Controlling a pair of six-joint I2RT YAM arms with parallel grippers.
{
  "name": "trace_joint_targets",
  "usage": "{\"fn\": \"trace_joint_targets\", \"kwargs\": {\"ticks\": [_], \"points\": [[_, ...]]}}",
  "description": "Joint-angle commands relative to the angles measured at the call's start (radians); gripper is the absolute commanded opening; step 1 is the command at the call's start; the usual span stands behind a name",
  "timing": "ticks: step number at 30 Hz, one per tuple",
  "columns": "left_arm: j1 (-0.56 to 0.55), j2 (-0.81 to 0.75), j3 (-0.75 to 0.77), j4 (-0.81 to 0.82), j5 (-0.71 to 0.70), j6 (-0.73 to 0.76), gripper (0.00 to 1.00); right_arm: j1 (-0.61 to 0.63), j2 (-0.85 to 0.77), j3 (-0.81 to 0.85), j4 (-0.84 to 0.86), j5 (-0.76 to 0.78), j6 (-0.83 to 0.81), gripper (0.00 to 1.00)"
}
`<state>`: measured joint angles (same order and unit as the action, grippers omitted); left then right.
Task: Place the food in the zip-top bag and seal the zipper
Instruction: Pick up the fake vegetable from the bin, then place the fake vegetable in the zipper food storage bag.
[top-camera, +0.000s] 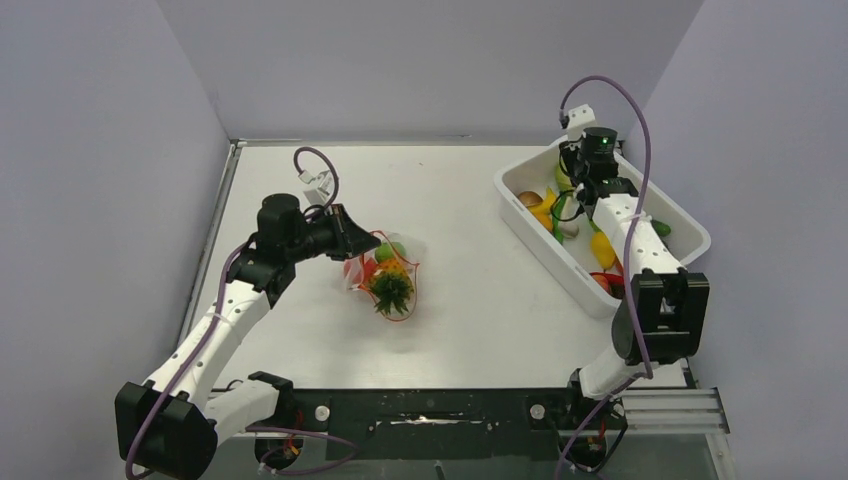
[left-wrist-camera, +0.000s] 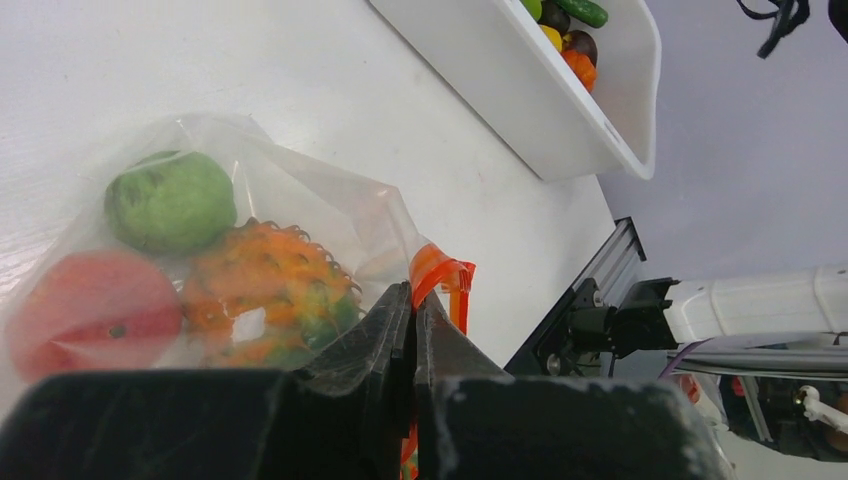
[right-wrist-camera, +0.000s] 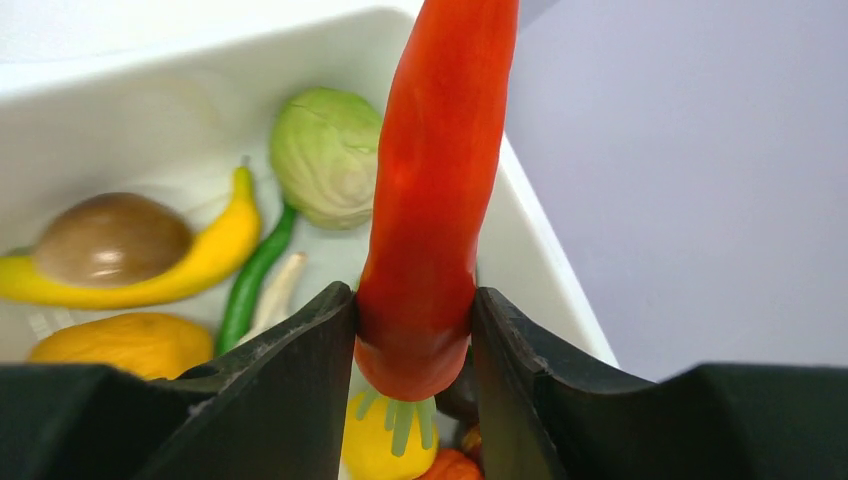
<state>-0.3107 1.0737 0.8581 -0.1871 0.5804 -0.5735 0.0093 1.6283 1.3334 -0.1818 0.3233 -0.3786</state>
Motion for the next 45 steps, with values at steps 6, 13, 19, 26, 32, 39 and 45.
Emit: {"fn": "trace_joint_targets", "kwargs": {"ticks": [6, 13, 19, 26, 32, 39, 45], "points": [[0.01, -0.006, 0.088, 0.085, 0.027, -0.077, 0.0, 0.088, -0.312, -0.088, 0.008, -0.297, 0.225, 0.21], [0.011, 0.001, 0.107, 0.113, 0.044, -0.194, 0.0, 0.183, -0.485, -0.198, 0.132, -0.567, 0.343, 0.21], [0.013, -0.006, 0.079, 0.177, 0.052, -0.268, 0.0, 0.33, -0.574, -0.257, 0.244, -0.758, 0.415, 0.21], [0.018, 0.0, 0.01, 0.192, 0.017, -0.296, 0.0, 0.492, -0.64, -0.447, 0.651, -0.904, 0.571, 0.21], [0.019, 0.002, -0.025, 0.254, 0.037, -0.355, 0.0, 0.657, -0.598, -0.499, 0.762, -0.917, 0.433, 0.22], [0.022, -0.029, -0.047, 0.25, 0.028, -0.359, 0.0, 0.748, -0.499, -0.545, 0.928, -0.958, 0.366, 0.22], [0.027, -0.038, -0.038, 0.23, 0.034, -0.347, 0.0, 0.778, -0.411, -0.571, 0.995, -1.014, 0.248, 0.22]]}}
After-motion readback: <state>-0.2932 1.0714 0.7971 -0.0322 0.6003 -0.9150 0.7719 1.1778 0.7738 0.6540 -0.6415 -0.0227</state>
